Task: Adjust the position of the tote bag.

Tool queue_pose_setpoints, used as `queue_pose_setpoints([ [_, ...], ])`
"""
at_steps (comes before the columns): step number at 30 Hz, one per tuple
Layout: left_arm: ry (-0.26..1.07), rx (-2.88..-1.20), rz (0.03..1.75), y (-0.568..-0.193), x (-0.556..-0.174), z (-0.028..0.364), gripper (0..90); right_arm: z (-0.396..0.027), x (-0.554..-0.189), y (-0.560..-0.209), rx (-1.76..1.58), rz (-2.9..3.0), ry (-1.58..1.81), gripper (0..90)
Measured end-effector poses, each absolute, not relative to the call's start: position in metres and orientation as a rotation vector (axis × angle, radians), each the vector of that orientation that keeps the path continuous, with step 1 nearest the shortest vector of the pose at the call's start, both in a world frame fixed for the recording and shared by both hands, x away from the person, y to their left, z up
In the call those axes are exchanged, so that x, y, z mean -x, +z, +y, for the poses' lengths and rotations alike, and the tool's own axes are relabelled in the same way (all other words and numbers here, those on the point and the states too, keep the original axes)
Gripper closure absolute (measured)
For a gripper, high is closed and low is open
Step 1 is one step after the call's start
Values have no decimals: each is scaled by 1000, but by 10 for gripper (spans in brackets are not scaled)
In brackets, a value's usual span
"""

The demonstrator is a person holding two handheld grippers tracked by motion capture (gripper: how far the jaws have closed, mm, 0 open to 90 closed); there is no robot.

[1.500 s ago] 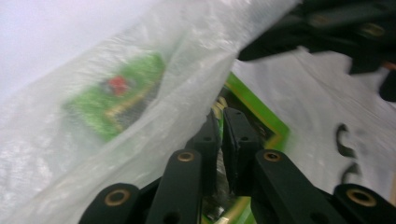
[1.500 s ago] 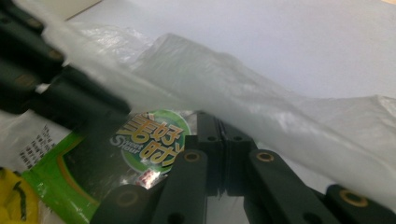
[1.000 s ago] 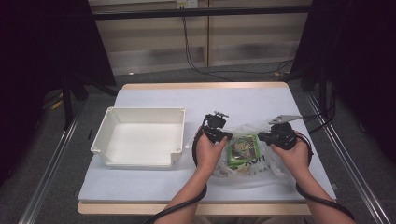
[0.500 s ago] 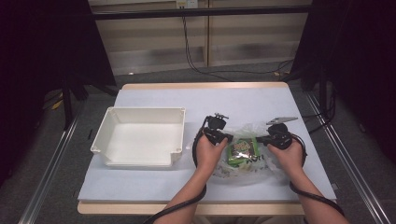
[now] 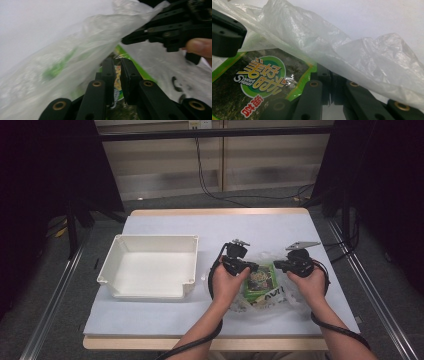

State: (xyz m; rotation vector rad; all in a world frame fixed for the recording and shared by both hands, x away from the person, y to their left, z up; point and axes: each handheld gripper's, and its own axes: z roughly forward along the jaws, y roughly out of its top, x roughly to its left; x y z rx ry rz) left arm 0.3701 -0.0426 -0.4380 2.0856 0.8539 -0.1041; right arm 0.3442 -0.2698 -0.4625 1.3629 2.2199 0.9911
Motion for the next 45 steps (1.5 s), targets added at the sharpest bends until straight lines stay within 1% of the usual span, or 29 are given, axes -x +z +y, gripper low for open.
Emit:
queue_pose_setpoints([
  [3,-117,-2082,832,-436,-368,-49,792,-270,-345,-462,-1365,2214,998,881],
  [4,-106,-2114,805,-436,-368,-55,792,-270,-345,-462,-1365,2202,1007,883],
  [7,-121,-2117,831,-445,-374,-59,794,-269,-345,-460,-1362,2192,1014,883],
  [11,-104,-2126,880,-456,-381,-55,821,-269,-345,-455,-1349,2174,1027,885],
  [15,-52,-2131,927,-458,-390,-45,838,-270,-347,-451,-1348,2159,1029,886],
  [16,-32,-2143,926,-458,-393,-43,845,-270,-348,-451,-1342,2161,1029,886],
  [22,11,-2093,1005,-458,-404,-32,863,-268,-353,-455,-1334,2177,1014,883],
  [25,19,-2104,1016,-461,-408,-30,866,-267,-357,-458,-1331,2178,1001,880],
  [30,-13,-2093,1041,-466,-415,-29,875,-266,-365,-466,-1354,2187,982,875],
  [35,1,-2071,1058,-467,-418,-26,869,-269,-372,-474,-1387,2176,981,872],
  [39,-21,-2071,1065,-468,-418,-25,870,-271,-377,-471,-1384,2150,1019,860],
  [42,-55,-2068,1072,-469,-419,-25,870,-268,-381,-468,-1365,2159,1027,852],
  [45,-56,-2058,1078,-470,-418,-26,870,-262,-384,-470,-1369,2193,996,855],
])
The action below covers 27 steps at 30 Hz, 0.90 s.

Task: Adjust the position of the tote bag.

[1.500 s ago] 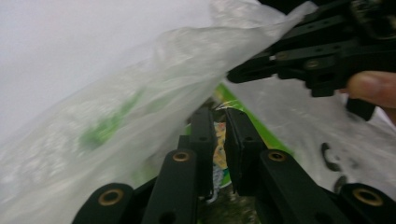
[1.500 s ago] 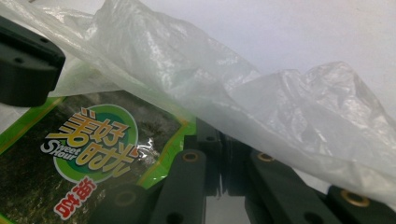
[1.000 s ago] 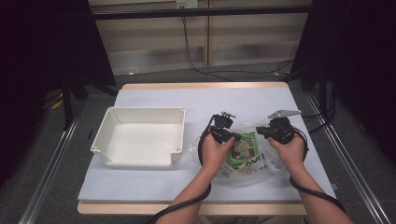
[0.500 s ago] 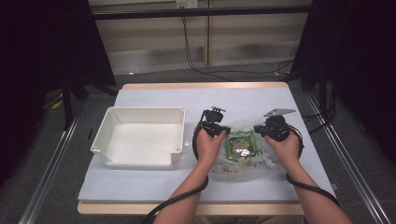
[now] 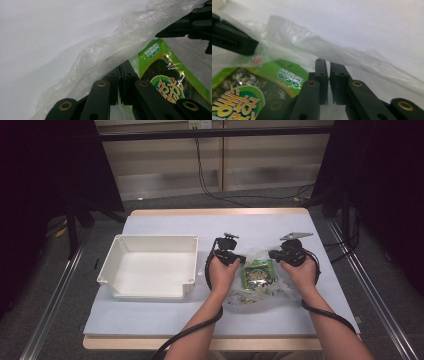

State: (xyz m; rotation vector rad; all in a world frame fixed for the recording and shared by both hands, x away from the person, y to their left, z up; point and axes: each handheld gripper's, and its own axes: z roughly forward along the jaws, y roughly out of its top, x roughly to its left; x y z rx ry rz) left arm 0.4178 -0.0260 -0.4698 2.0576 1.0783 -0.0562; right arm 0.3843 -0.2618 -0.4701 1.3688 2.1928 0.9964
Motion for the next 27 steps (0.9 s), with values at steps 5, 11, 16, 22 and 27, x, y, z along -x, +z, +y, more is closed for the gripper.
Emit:
queue_pose_setpoints([
  [5,-90,-2118,1046,-473,-410,-28,897,-258,-379,-484,-1370,2280,973,898],
  [11,-79,-2094,1021,-468,-400,-27,872,-261,-363,-484,-1359,2277,997,898],
  [16,-49,-2087,938,-449,-390,-29,795,-262,-357,-482,-1359,2263,1004,894],
  [22,-88,-2099,871,-450,-381,-44,778,-260,-355,-480,-1360,2249,1002,889],
  [27,-80,-2093,918,-463,-390,-49,779,-257,-355,-478,-1339,2256,997,888],
])
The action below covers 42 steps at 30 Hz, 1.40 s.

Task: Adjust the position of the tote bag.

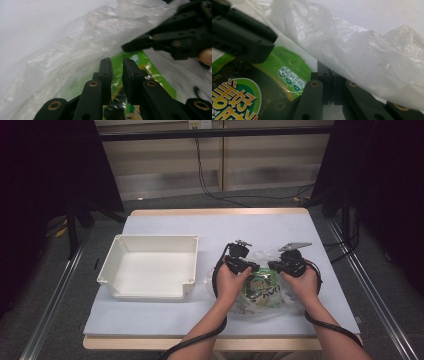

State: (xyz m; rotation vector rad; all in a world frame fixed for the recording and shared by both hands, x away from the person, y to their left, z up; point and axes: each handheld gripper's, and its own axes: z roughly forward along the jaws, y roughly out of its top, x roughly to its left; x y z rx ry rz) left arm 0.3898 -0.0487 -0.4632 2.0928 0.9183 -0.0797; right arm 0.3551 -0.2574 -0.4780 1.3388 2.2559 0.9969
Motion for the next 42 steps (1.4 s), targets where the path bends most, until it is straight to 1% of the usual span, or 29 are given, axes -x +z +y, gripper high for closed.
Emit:
queue_pose_setpoints([
  [3,-19,-2144,932,-465,-396,-46,794,-257,-355,-478,-1323,2270,985,888],
  [5,-39,-2149,939,-468,-399,-46,810,-257,-356,-478,-1320,2269,979,888],
  [6,-32,-2143,975,-471,-400,-43,820,-257,-356,-480,-1333,2271,976,888],
  [7,-27,-2164,975,-473,-402,-39,835,-257,-356,-481,-1325,2277,959,888],
  [8,-26,-2141,1008,-476,-402,-37,843,-258,-357,-482,-1319,2278,958,888],
  [9,-15,-2168,997,-478,-403,-33,847,-259,-356,-483,-1328,2276,955,889],
  [11,-18,-2150,1017,-481,-405,-26,866,-262,-355,-484,-1331,2270,966,891],
  [12,-23,-2123,1042,-481,-404,-25,867,-262,-354,-484,-1350,2259,960,892],
  [13,-4,-2163,1017,-480,-404,-23,867,-263,-354,-484,-1329,2264,968,892],
  [19,6,-2151,1032,-479,-403,-23,866,-269,-350,-481,-1357,2252,944,889],
  [32,15,-2141,1017,-470,-397,-23,844,-265,-329,-450,-1337,2229,1041,789],
  [36,14,-2141,1014,-469,-394,-22,841,-260,-323,-448,-1370,2254,1073,721],
  [40,3,-2129,1014,-469,-393,-22,837,-255,-317,-452,-1394,2276,1070,631],
  [41,4,-2139,1004,-468,-393,-21,838,-253,-316,-453,-1401,2292,1058,640],
  [42,5,-2141,1002,-468,-393,-20,837,-252,-316,-456,-1400,2304,1039,629],
])
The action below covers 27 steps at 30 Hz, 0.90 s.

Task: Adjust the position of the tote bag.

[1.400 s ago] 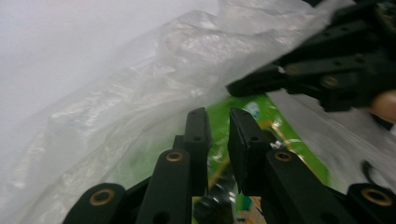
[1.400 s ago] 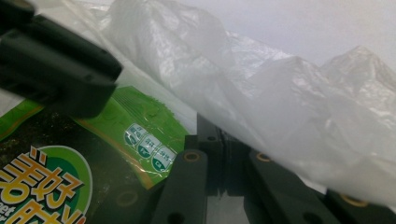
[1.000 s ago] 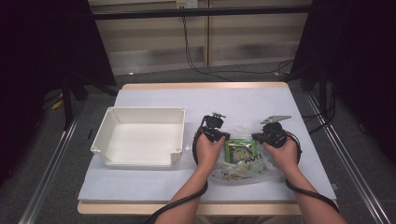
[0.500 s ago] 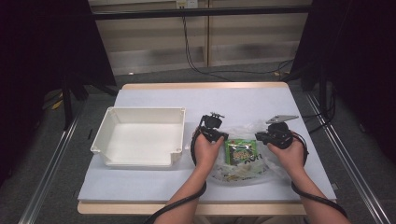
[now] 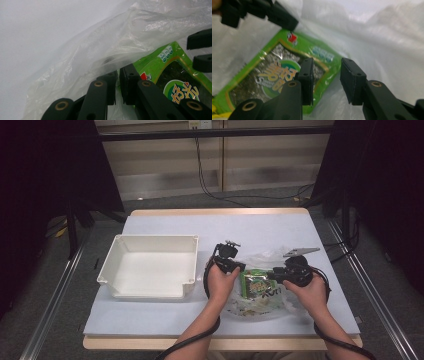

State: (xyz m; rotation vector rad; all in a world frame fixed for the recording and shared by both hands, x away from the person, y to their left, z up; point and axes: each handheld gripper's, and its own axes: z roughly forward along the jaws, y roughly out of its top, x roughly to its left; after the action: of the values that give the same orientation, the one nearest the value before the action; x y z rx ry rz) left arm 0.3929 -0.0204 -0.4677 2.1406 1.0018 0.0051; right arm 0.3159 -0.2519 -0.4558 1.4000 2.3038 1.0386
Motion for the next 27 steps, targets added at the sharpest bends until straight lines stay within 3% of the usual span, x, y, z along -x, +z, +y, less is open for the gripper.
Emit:
queue_pose_setpoints([
  [6,-11,-2135,1004,-469,-393,-19,835,-252,-318,-470,-1505,2335,1034,575],
  [10,-11,-2132,1010,-470,-394,-19,826,-254,-320,-474,-1585,2346,1107,677],
  [12,-11,-2134,1010,-471,-393,-20,826,-255,-321,-474,-1592,2348,1147,822],
  [13,-17,-2115,1020,-471,-392,-21,822,-257,-320,-474,-1598,2336,1175,847],
  [23,-78,-2066,1011,-460,-390,-14,751,-260,-314,-462,-1500,2298,1224,900],
  [27,-109,-2049,988,-451,-390,-11,682,-261,-311,-456,-1444,2291,1245,900],
])
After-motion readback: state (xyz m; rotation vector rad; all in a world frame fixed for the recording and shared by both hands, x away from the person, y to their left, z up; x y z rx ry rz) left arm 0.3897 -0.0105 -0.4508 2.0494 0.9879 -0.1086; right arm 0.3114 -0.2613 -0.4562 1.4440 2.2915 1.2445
